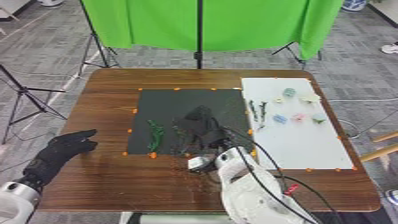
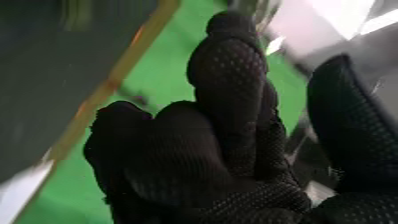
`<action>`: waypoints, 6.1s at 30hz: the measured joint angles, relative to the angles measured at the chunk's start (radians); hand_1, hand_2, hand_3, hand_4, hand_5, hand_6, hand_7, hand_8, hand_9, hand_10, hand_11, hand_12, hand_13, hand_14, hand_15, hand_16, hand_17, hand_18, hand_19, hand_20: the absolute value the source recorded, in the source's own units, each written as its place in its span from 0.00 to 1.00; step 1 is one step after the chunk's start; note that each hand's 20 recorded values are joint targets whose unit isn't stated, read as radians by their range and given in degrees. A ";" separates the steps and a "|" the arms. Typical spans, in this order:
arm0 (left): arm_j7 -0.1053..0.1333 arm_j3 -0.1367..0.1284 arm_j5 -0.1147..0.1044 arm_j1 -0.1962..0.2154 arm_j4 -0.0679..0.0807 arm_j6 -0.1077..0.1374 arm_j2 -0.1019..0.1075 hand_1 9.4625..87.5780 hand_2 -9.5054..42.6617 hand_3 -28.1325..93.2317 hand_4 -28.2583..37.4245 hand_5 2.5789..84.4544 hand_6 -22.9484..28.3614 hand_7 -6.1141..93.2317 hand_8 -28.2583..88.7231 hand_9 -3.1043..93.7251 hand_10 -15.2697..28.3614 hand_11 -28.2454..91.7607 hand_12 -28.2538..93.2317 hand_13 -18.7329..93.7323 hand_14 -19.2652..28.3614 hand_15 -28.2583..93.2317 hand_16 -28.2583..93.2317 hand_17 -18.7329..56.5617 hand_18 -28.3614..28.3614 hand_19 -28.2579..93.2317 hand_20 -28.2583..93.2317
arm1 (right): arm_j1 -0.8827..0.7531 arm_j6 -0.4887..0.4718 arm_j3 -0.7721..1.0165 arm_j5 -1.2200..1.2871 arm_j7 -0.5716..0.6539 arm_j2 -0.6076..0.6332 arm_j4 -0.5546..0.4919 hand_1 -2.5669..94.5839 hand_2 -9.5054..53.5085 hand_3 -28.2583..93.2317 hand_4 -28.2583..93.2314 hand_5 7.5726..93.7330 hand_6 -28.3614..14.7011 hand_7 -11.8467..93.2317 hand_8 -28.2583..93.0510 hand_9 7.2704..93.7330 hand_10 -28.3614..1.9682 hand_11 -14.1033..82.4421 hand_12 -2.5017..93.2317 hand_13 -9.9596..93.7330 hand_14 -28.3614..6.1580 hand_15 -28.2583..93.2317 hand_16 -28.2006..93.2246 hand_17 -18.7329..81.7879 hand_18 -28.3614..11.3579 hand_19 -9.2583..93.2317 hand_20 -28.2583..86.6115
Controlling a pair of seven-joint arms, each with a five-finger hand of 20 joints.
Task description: Arrange flowers
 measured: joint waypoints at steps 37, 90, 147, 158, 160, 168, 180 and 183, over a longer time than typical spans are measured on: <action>0.001 0.019 0.003 -0.023 0.013 -0.019 0.002 0.25 0.10 0.75 0.15 0.48 0.57 0.13 0.21 0.50 0.69 0.39 0.35 0.45 0.81 0.36 0.27 0.27 0.77 0.30 0.38 | -0.004 -0.178 0.068 0.131 0.039 0.122 -0.027 0.27 0.13 0.77 0.14 0.74 0.65 0.26 0.16 0.97 0.56 0.61 0.31 1.00 0.74 0.77 0.49 0.85 0.28 1.00 0.82; 0.345 0.189 -0.079 -0.035 0.044 0.437 0.052 0.36 0.05 0.76 0.21 0.47 0.56 0.18 0.19 0.39 0.62 0.40 0.34 0.43 0.72 0.35 0.26 0.36 0.73 0.31 0.39 | 0.316 -0.253 -0.001 -0.321 0.370 0.250 0.365 0.32 0.00 0.68 0.12 0.83 0.51 0.25 0.18 0.96 0.50 0.57 0.33 1.00 0.78 0.76 0.49 0.88 0.39 1.00 0.77; 0.206 0.146 -0.049 -0.027 0.036 0.279 0.022 0.30 0.08 0.76 0.20 0.46 0.56 0.16 0.20 0.42 0.65 0.39 0.35 0.43 0.77 0.38 0.26 0.29 0.76 0.31 0.38 | 0.183 -0.133 -0.048 -0.392 0.263 0.177 0.095 0.60 0.00 0.70 0.22 0.92 0.54 0.37 0.40 1.00 0.60 0.67 0.28 1.00 0.82 0.85 0.41 0.94 0.40 1.00 0.78; 0.198 0.151 -0.029 -0.041 0.038 0.268 0.026 0.30 0.08 0.76 0.19 0.46 0.56 0.16 0.20 0.43 0.65 0.39 0.35 0.44 0.78 0.39 0.26 0.29 0.76 0.31 0.38 | 0.170 -0.153 -0.059 -0.383 0.263 0.155 0.130 0.57 0.00 0.69 0.22 0.90 0.57 0.38 0.40 1.00 0.60 0.66 0.28 1.00 0.84 0.84 0.41 0.94 0.40 1.00 0.78; 0.196 0.151 -0.029 -0.039 0.037 0.267 0.026 0.30 0.08 0.76 0.19 0.46 0.56 0.16 0.20 0.43 0.65 0.39 0.35 0.44 0.78 0.39 0.26 0.29 0.76 0.31 0.38 | 0.164 -0.158 -0.053 -0.375 0.262 0.154 0.133 0.56 0.00 0.68 0.22 0.90 0.57 0.39 0.40 1.00 0.60 0.65 0.29 1.00 0.84 0.84 0.41 0.94 0.40 1.00 0.78; 0.193 0.147 -0.029 -0.035 0.037 0.265 0.023 0.30 0.08 0.76 0.20 0.46 0.56 0.16 0.20 0.43 0.65 0.39 0.35 0.44 0.78 0.39 0.26 0.29 0.76 0.31 0.38 | 0.140 -0.180 -0.024 -0.345 0.248 0.153 0.133 0.50 0.00 0.69 0.22 0.89 0.57 0.39 0.38 1.00 0.60 0.65 0.30 1.00 0.83 0.84 0.41 0.93 0.40 1.00 0.79; 0.186 0.146 -0.027 -0.035 0.037 0.254 0.022 0.30 0.08 0.76 0.20 0.46 0.56 0.16 0.20 0.43 0.65 0.39 0.35 0.44 0.78 0.39 0.26 0.28 0.76 0.31 0.38 | 0.128 -0.205 -0.019 -0.326 0.235 0.150 0.133 0.49 0.00 0.70 0.21 0.89 0.57 0.40 0.37 1.00 0.60 0.65 0.30 1.00 0.83 0.83 0.41 0.93 0.40 1.00 0.79; 0.185 0.145 -0.027 -0.035 0.037 0.253 0.022 0.30 0.08 0.76 0.20 0.46 0.56 0.16 0.20 0.43 0.65 0.39 0.35 0.44 0.78 0.38 0.26 0.28 0.76 0.31 0.38 | 0.125 -0.207 -0.016 -0.324 0.235 0.150 0.133 0.48 0.00 0.71 0.21 0.89 0.57 0.40 0.37 1.00 0.60 0.65 0.30 1.00 0.82 0.83 0.41 0.93 0.40 1.00 0.79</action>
